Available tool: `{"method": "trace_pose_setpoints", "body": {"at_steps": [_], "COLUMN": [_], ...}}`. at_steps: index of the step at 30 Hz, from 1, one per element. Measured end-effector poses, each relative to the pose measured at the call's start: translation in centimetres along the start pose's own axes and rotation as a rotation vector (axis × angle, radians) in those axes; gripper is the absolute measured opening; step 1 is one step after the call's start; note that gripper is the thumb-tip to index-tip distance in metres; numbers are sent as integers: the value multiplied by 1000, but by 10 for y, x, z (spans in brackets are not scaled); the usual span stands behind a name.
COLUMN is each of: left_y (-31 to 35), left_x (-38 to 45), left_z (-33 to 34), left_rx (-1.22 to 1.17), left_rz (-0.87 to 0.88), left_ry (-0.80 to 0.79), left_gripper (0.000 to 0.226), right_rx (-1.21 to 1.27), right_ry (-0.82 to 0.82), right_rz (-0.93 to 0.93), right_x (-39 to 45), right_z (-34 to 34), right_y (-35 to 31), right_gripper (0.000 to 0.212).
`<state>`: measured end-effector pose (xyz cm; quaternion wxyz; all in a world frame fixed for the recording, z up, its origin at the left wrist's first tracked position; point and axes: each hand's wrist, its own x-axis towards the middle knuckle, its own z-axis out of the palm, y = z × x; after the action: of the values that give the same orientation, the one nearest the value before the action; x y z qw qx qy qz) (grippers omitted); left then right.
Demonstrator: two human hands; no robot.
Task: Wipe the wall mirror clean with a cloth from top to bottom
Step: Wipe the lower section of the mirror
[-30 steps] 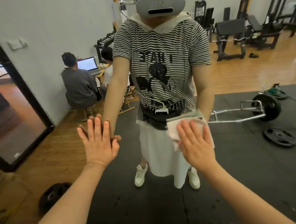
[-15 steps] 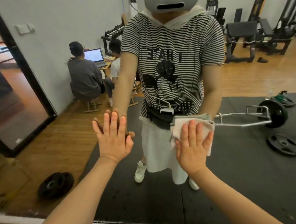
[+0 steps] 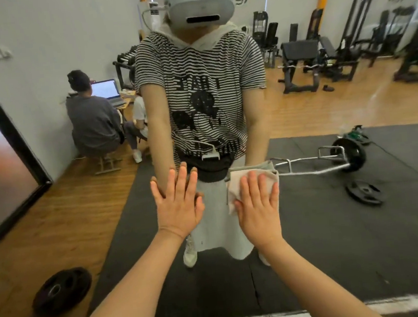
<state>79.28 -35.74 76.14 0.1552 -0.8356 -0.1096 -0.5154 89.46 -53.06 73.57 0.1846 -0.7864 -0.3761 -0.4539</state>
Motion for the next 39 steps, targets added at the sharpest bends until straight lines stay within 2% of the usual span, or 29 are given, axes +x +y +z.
{"method": "trace_pose_setpoints", "body": {"at_steps": [3, 8, 11, 14, 16, 19, 20, 23, 25, 29, 32, 36, 39], "left_y": [-1, -10, -37, -82, -114, -144, -148, -139, -127, -123, -131, -140, -149], "left_x": [1, -1, 1, -11, -22, -21, -21, -14, -7, -5, -12, -21, -27], "left_z": [-9, -41, -66, -85, -93, -102, -103, -98, -93, -93, -90, -85, -82], "left_rx": [-13, -116, -159, -74, 0, 168, 229, 269, 277, 308, 234, 161, 131], "left_rz": [16, 50, 139, 38, -62, -133, -136, -226, -326, -378, -330, -251, -171], "left_ry": [-61, -236, -313, -314, -379, -653, -742, -953, -1020, -1042, -937, -847, -810], "left_gripper": [81, 73, 68, 69, 84, 131, 140, 140, 136, 134, 140, 161, 163], "right_rx": [-45, -63, -78, -65, -53, -34, -21, 7, 21, 97, 124, 128, 141], "right_ry": [-26, -53, -96, -134, -119, -54, -36, -12, -6, -14, -16, -7, 32], "right_rz": [7, 67, 89, 121, 112, 87, 92, 112, 112, 134, 141, 135, 189], "right_x": [1, 1, 3, 5, 5, 5, 4, 6, 6, 5, 4, 5, 4], "right_z": [-7, -13, -14, -15, -14, -11, -10, -8, -6, -4, -4, -4, 0], "right_y": [-3, -11, -13, -15, -15, -15, -17, -21, -21, -18, -19, -16, -26], "right_gripper": [56, 66, 57, 56, 56, 52, 54, 58, 54, 53, 52, 53, 53]}}
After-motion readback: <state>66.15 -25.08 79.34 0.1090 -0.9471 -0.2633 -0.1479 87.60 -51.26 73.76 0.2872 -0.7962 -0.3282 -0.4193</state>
